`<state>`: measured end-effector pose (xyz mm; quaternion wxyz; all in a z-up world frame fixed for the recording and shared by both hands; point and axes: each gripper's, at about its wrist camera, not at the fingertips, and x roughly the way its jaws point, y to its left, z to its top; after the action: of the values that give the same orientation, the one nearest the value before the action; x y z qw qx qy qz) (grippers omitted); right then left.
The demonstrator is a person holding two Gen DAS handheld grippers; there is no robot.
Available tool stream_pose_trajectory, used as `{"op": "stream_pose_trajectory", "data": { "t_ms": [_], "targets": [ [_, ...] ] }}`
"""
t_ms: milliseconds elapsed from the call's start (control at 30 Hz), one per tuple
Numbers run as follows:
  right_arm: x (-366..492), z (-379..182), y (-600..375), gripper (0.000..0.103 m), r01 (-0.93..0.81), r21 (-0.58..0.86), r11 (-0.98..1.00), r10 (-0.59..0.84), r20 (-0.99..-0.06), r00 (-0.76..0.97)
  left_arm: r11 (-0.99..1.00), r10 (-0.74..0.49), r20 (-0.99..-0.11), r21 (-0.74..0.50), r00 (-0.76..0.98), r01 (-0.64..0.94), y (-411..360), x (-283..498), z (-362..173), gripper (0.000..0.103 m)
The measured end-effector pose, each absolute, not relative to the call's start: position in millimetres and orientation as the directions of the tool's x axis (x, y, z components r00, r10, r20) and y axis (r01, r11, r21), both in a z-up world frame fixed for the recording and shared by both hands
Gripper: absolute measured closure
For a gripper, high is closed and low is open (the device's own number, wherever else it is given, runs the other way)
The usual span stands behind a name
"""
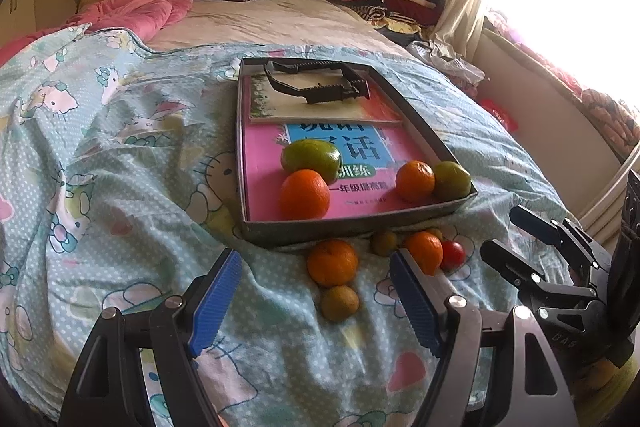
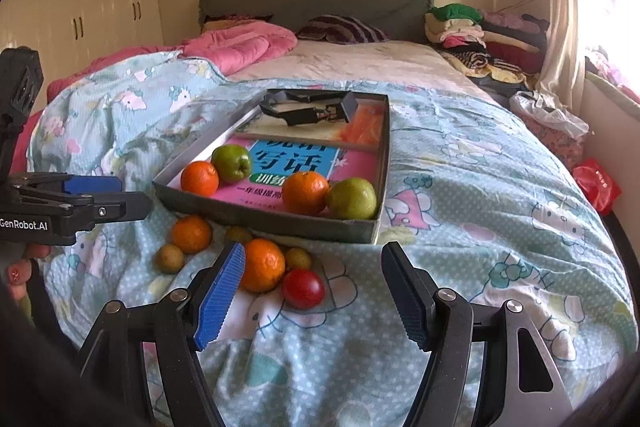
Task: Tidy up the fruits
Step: 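Withdraw both open tools from the tray toward the remaining fruits, then grasp a small brown fruit with the left tool while the right tool grasps the red tomato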
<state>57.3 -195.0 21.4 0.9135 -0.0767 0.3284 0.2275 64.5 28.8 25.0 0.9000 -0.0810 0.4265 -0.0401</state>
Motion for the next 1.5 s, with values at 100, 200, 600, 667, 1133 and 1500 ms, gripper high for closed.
{"op": "stream_pose_trajectory", "data": {
  "t_ms": [100,200,600,667,1133,1500],
  "targets": [
    [56,19,-193,0.031,-0.47,0.01,0.883,0.365,-0.644,0.672,0.984,-0.147,-0.764,-0.177,0.628,0.014,25,62,23,0.027],
    [55,16,-192,0.031,-0.473,0.01,0.881,0.363,-0.655,0.662,0.985,-0.146,-0.767,-0.172,0.624,0.019,23,61,22,0.027],
    [58,-2,-183,0.031,-0.478,0.003,0.878,0.336,-0.716,0.612,0.986,-0.15,-0.788,-0.167,0.597,0.028,18,59,9,0.027],
    [60,-7,-184,0.031,-0.468,0.002,0.884,0.32,-0.732,0.602,0.984,-0.16,-0.797,-0.173,0.583,0.033,16,60,4,0.027],
    [87,-27,-178,0.062,-0.508,0.006,0.862,0.327,-0.771,0.546,0.98,-0.188,-0.811,-0.192,0.555,0.051,10,62,-15,0.046],
    [88,-27,-178,0.073,-0.5,0.018,0.866,0.341,-0.753,0.563,0.982,-0.183,-0.816,-0.179,0.549,0.061,3,66,-22,0.065]
  ]
}}
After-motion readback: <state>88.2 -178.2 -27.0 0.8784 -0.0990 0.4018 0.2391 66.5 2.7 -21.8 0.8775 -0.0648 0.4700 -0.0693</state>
